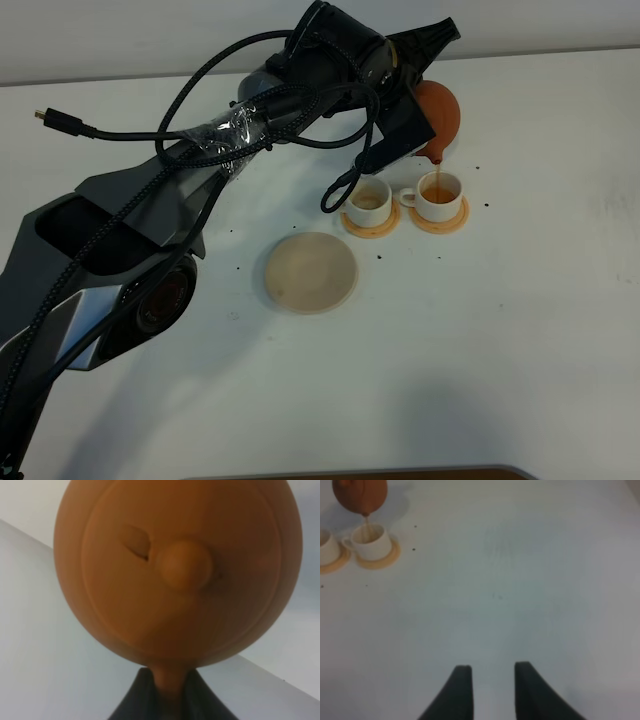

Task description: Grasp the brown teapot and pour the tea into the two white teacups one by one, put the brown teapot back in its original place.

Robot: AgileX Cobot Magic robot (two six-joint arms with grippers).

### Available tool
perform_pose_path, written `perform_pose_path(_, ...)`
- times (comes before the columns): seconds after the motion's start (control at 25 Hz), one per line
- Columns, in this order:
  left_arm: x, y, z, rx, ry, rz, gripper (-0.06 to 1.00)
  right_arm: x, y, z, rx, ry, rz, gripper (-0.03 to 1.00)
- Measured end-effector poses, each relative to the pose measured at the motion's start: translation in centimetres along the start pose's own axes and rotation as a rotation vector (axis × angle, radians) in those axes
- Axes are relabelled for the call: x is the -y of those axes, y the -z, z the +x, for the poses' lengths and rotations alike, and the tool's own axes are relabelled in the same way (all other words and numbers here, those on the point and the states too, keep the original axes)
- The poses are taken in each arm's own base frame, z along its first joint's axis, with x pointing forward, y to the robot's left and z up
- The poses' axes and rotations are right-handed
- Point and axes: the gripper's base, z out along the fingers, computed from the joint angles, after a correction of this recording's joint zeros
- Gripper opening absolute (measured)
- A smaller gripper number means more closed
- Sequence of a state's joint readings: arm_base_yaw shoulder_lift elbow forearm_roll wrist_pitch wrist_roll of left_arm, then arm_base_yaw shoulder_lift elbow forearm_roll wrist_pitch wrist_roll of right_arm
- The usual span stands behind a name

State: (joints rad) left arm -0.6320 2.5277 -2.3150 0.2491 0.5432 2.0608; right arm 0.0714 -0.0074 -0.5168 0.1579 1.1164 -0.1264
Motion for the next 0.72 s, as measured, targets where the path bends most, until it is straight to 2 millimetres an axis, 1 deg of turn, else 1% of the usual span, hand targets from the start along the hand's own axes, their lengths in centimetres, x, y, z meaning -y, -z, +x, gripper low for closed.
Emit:
perform_pose_path(0.36,-0.53,0.11,-0.67,0.005,-0.015,-0.007,0.14,0.0,0.0,0.0,0.0,0.0,0.0,0.24)
perform_pose_path(0.72,-0.56,0.13,-0.64,-0.011,-0.04,0.0,0.14,0.0,0.0,0.0,0.0,0.0,0.0,0.24)
